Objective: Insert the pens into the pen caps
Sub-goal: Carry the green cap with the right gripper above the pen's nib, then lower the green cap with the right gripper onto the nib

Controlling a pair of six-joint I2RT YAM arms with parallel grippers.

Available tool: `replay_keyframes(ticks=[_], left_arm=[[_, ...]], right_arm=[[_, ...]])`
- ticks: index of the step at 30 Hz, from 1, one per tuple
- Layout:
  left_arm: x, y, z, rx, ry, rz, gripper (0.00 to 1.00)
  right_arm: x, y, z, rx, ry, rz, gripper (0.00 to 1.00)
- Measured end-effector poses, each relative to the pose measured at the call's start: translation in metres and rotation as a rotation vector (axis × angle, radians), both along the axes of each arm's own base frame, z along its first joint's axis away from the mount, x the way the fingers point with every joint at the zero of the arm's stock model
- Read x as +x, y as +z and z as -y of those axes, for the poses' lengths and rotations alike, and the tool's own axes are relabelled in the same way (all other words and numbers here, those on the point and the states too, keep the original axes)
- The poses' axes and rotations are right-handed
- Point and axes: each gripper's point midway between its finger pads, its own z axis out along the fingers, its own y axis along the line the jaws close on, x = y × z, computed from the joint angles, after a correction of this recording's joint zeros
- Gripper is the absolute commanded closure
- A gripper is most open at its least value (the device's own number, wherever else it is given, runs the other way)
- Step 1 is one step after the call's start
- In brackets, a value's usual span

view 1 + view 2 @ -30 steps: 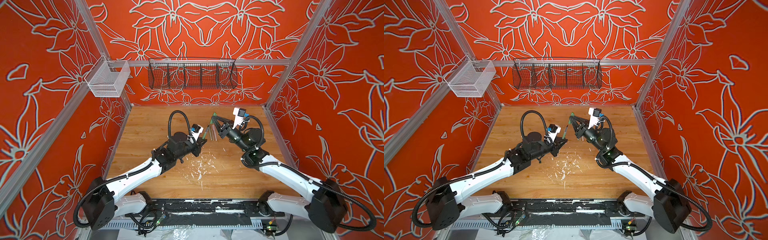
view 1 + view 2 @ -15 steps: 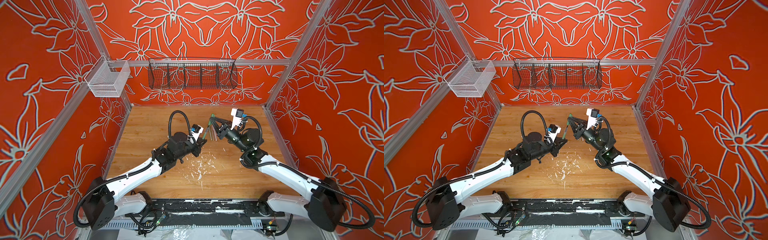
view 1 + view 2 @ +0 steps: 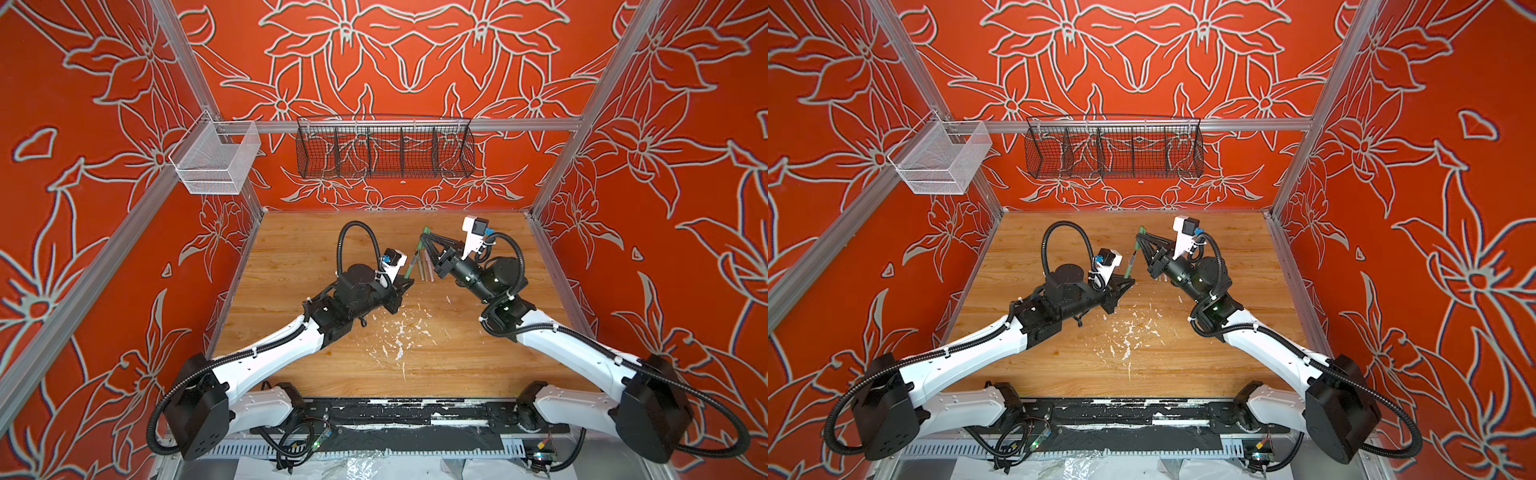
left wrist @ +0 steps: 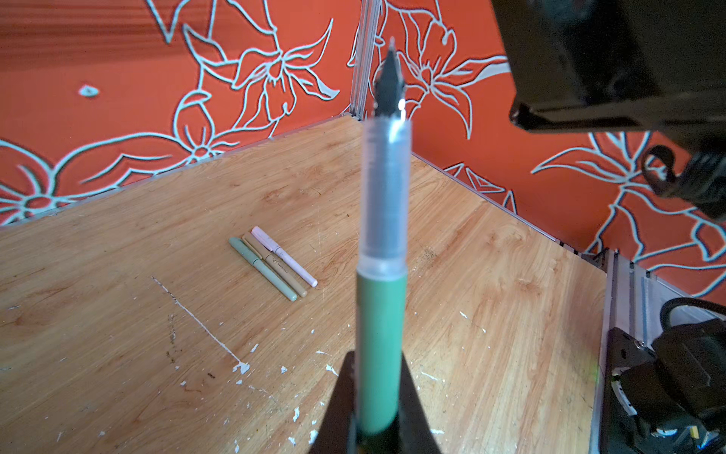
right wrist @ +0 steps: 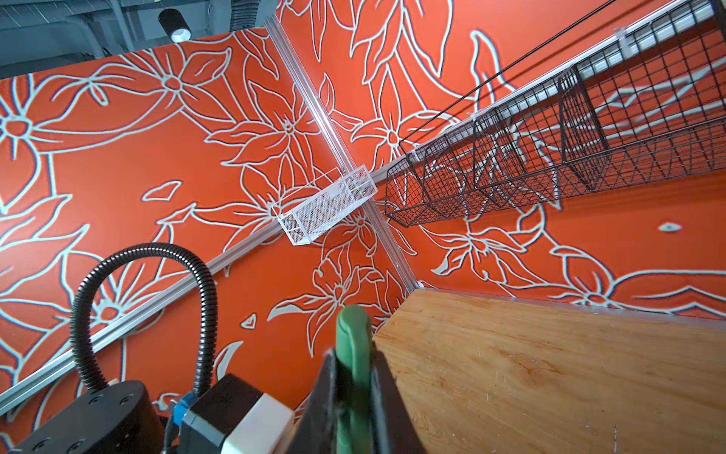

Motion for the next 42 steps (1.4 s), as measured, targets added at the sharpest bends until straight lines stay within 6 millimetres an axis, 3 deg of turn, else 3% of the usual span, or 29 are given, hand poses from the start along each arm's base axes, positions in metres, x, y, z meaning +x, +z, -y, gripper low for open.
replay_keyframes(ticks=[42], left_arm=[[0.001,-0.002,-0.001,0.006,0.008,-0.003,1.0]], right_arm=[[-0.001,-0.024,-0.008,0.016,0.035,-0.073,0.94]])
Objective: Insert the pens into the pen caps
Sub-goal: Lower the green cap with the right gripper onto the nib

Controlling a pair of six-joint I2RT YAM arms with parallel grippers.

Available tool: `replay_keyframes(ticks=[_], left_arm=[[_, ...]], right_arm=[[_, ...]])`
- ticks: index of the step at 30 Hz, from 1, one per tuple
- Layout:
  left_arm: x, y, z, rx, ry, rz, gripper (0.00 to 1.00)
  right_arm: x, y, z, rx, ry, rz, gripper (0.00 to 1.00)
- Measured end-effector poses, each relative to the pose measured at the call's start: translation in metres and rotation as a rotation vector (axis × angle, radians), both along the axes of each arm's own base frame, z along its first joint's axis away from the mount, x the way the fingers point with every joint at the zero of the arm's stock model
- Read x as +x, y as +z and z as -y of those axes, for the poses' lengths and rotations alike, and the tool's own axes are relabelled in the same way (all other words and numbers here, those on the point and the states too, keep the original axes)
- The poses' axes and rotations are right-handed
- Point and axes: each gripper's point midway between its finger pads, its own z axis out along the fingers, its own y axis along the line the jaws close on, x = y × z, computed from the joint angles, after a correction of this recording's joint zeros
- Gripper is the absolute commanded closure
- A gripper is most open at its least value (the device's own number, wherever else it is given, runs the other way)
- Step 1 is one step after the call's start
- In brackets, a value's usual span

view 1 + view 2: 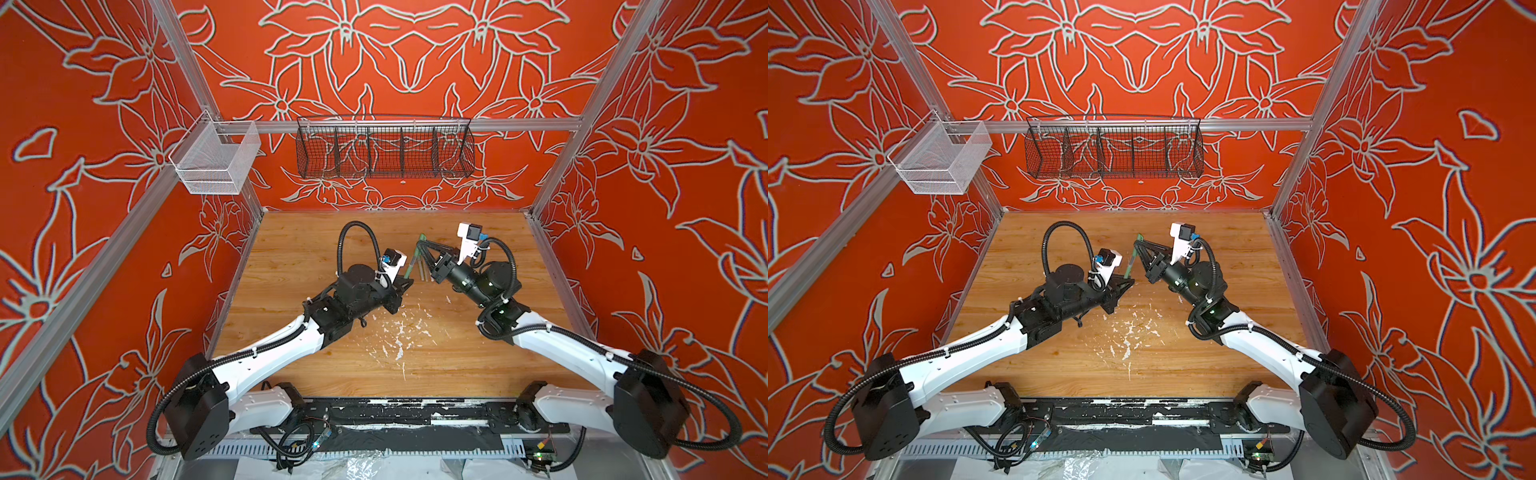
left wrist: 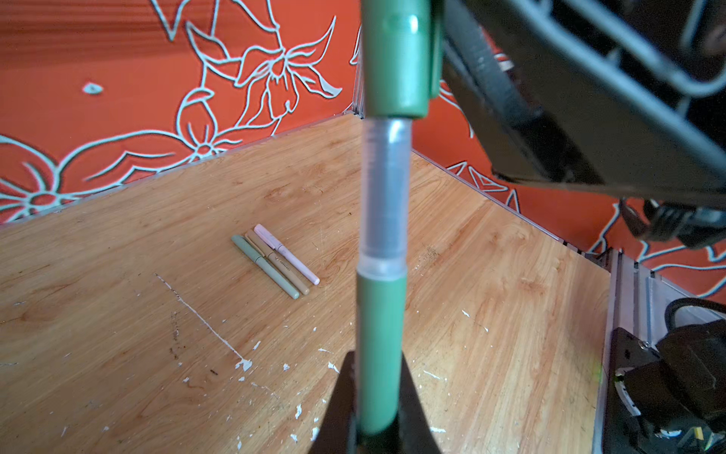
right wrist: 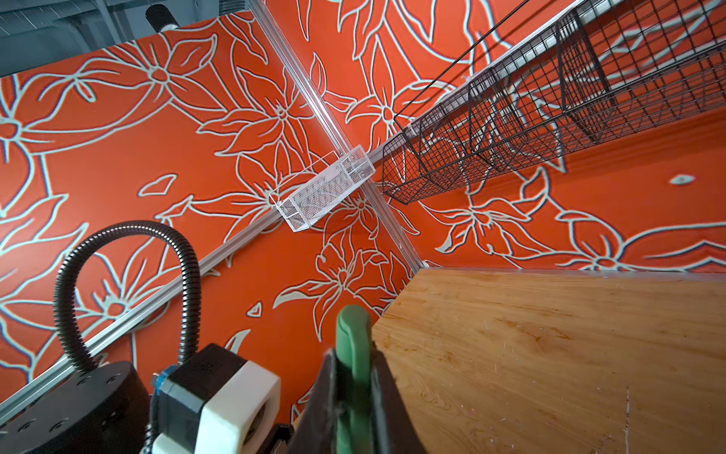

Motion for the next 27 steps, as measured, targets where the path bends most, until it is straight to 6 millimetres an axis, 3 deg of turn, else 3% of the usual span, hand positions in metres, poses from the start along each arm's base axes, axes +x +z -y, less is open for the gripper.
replay_keyframes(ticks=[27], left_arm=[[0.001,-0.002,-0.002,0.001,0.013,-0.009,1.0]], right_arm=[[0.001,-0.015,-0.006,0.007,0.02,-0.027,0.93]])
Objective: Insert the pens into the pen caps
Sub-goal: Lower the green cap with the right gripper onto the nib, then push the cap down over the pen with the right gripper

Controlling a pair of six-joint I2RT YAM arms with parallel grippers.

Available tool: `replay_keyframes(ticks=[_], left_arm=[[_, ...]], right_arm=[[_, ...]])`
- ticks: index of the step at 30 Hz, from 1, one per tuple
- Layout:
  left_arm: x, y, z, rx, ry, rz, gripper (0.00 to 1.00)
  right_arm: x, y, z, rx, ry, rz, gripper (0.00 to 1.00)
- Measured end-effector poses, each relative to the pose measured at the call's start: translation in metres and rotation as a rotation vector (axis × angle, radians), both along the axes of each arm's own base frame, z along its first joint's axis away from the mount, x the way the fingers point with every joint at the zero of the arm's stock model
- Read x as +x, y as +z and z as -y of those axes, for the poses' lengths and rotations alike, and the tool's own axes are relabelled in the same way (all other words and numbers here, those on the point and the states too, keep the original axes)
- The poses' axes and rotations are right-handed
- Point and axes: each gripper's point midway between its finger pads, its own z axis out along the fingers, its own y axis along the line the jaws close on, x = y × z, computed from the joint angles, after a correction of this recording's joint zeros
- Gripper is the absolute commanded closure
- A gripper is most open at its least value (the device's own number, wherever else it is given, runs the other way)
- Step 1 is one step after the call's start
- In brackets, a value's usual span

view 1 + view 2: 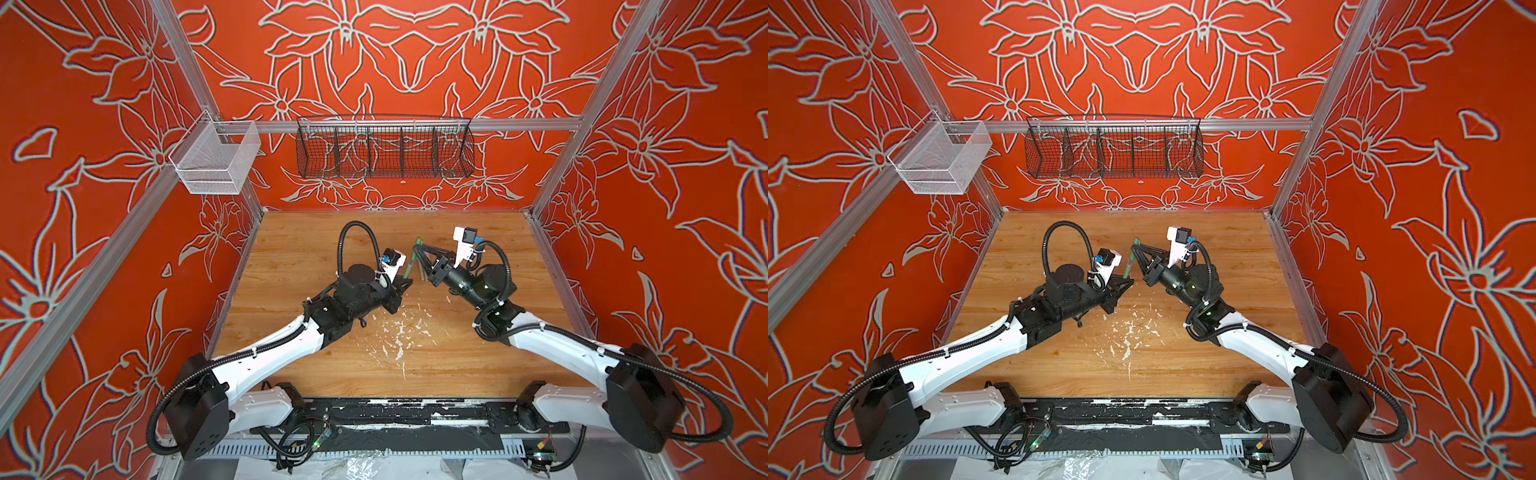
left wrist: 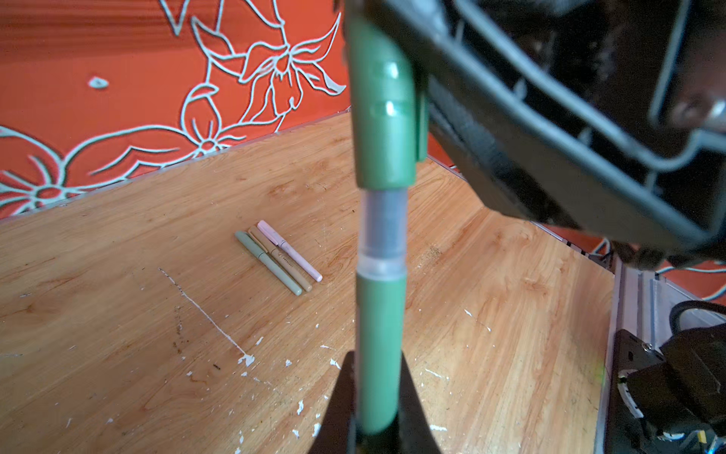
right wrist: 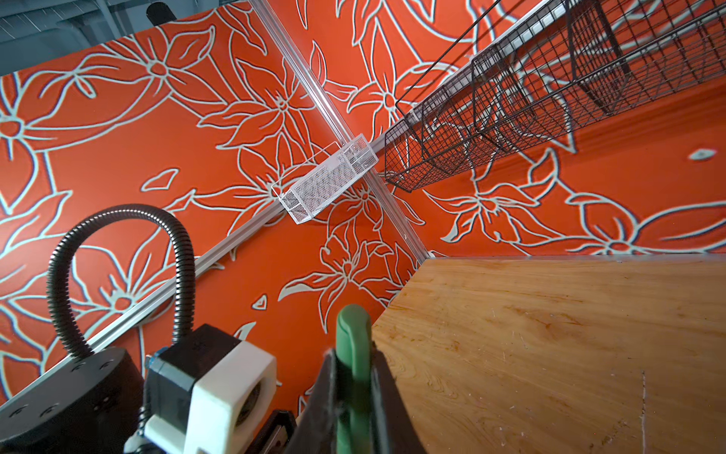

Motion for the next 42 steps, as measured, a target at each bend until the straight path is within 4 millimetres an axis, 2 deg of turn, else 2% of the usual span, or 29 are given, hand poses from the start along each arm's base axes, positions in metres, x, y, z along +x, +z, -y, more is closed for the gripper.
replay_keyframes(ticks=[4,8,13,24,32,35,38,42], left_arm=[[0.001,0.0,-0.001,0.0,0.007,-0.001,1.0],[0.001,0.0,-0.001,0.001,0.011,0.001,1.0],[0.003,0.001,-0.003,0.004,0.028,0.006,1.0],[0.006,0.001,-0.006,0.013,0.052,0.016,1.0],[0.01,0.002,-0.009,0.021,0.073,0.034,1.0],[0.01,0.007,-0.01,0.006,0.079,0.058,1.0],[0.008,0.008,-0.013,-0.001,0.08,0.077,1.0],[0.006,0.011,-0.011,-0.005,0.066,0.096,1.0]], right_arm=[[0.0,-0.001,-0.001,0.003,0.009,-0.005,0.93],[-0.002,-0.001,-0.003,0.0,0.024,-0.004,0.86],[-0.005,-0.004,-0.005,-0.01,0.045,-0.009,0.83],[-0.017,-0.028,-0.016,-0.095,0.129,-0.076,0.74],[-0.034,-0.018,-0.003,-0.163,0.118,-0.039,0.59],[-0.041,-0.016,0.004,-0.196,0.107,-0.027,0.59],[-0.045,-0.017,0.008,-0.24,0.099,-0.017,0.63],[-0.038,-0.007,0.01,-0.315,0.061,-0.02,0.66]])
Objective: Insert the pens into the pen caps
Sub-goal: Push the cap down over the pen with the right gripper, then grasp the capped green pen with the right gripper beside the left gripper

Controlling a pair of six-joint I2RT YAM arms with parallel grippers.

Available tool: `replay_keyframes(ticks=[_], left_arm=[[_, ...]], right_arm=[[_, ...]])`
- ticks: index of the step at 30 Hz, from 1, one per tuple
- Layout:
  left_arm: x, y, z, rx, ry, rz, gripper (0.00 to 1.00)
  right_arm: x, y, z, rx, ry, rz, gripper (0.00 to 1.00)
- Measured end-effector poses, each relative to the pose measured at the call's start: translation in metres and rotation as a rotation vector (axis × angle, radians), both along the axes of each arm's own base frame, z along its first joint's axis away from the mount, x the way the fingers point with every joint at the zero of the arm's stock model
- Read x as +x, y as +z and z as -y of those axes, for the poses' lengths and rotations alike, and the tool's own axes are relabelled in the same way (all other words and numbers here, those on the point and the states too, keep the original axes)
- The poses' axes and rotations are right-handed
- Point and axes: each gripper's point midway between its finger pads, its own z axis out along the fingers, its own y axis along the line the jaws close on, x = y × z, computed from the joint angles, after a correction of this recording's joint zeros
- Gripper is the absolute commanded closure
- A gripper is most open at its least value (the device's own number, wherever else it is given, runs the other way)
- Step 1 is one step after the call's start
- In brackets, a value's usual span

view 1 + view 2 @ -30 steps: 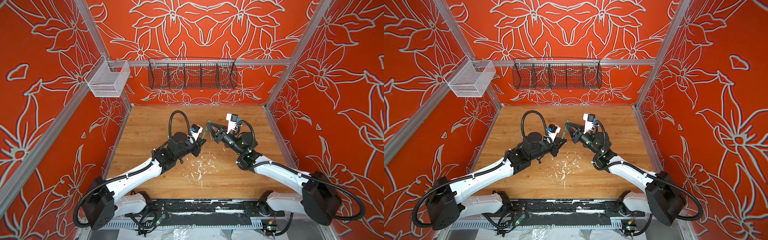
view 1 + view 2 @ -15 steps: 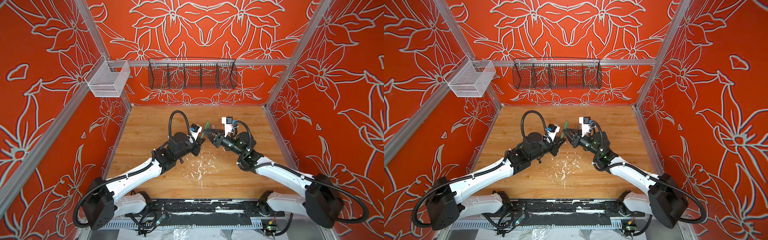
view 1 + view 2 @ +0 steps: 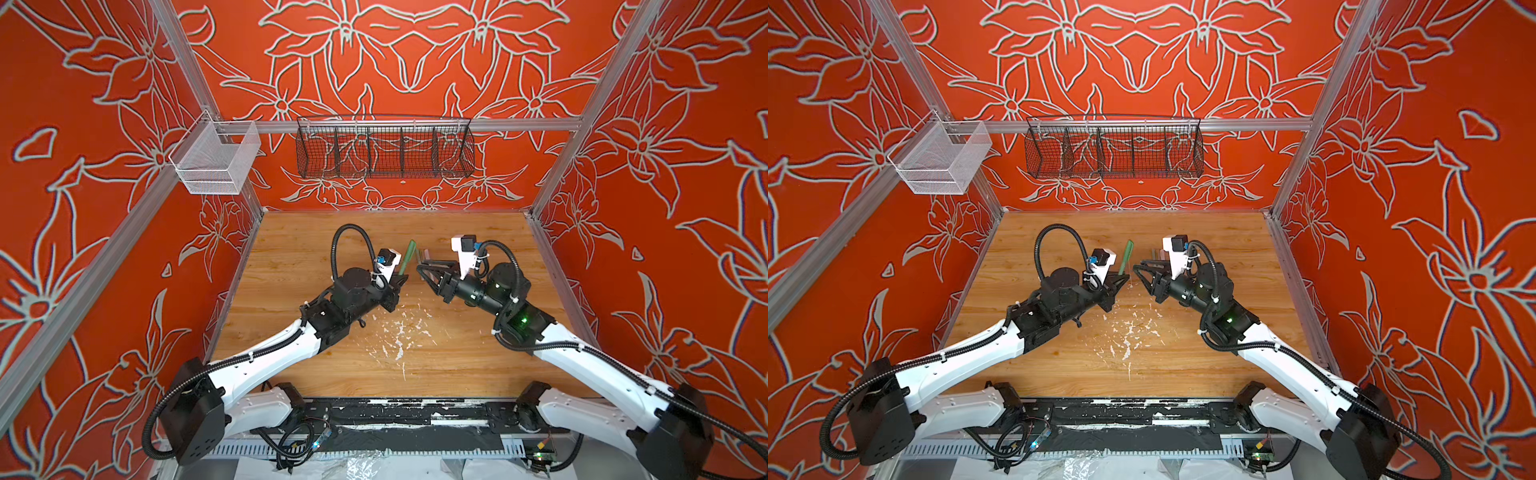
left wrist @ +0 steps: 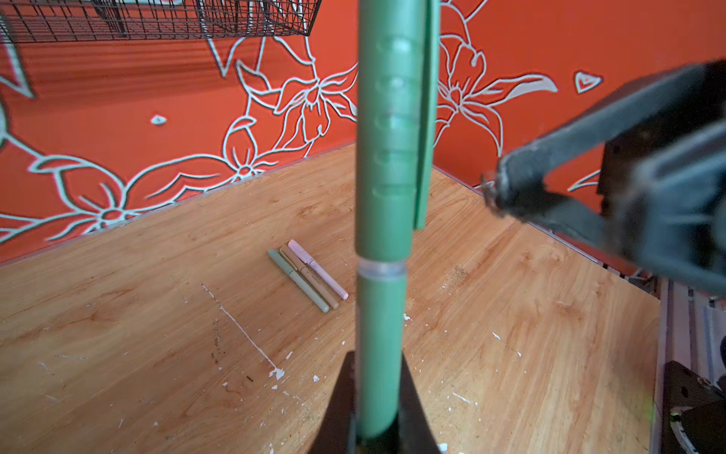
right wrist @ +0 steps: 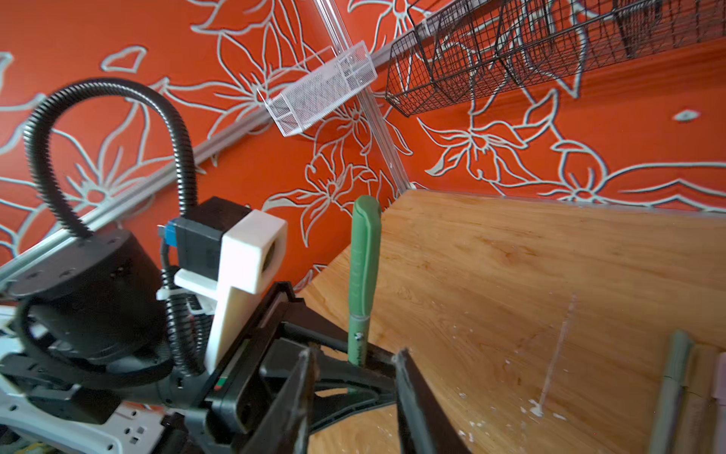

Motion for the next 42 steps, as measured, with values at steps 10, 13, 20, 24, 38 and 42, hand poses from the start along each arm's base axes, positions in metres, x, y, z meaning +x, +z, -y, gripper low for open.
replay_keyframes(ticks=[10,13,20,24,38,42], left_arm=[[-0.003,0.005,0.004,-0.007,-0.032,0.021,1.0],[-0.004,0.006,0.004,-0.008,-0.035,0.024,1.0],[-0.005,0.007,0.003,-0.01,-0.036,0.028,1.0],[-0.005,0.007,0.003,-0.011,-0.036,0.028,1.0],[-0.008,0.011,-0.001,-0.018,-0.022,0.008,1.0],[-0.007,0.017,-0.002,0.003,-0.019,-0.002,1.0]], right_arm=[[0.024,0.055,-0.003,-0.042,-0.027,0.061,0.6],[0.032,0.049,-0.01,-0.054,-0.014,0.023,0.64],[0.034,0.027,-0.023,-0.068,0.048,-0.061,0.77],[0.03,0.025,-0.027,-0.059,0.081,-0.082,0.85],[0.024,0.025,-0.033,-0.041,0.15,-0.076,1.0],[0.023,0.029,-0.032,-0.045,0.149,-0.049,1.0]])
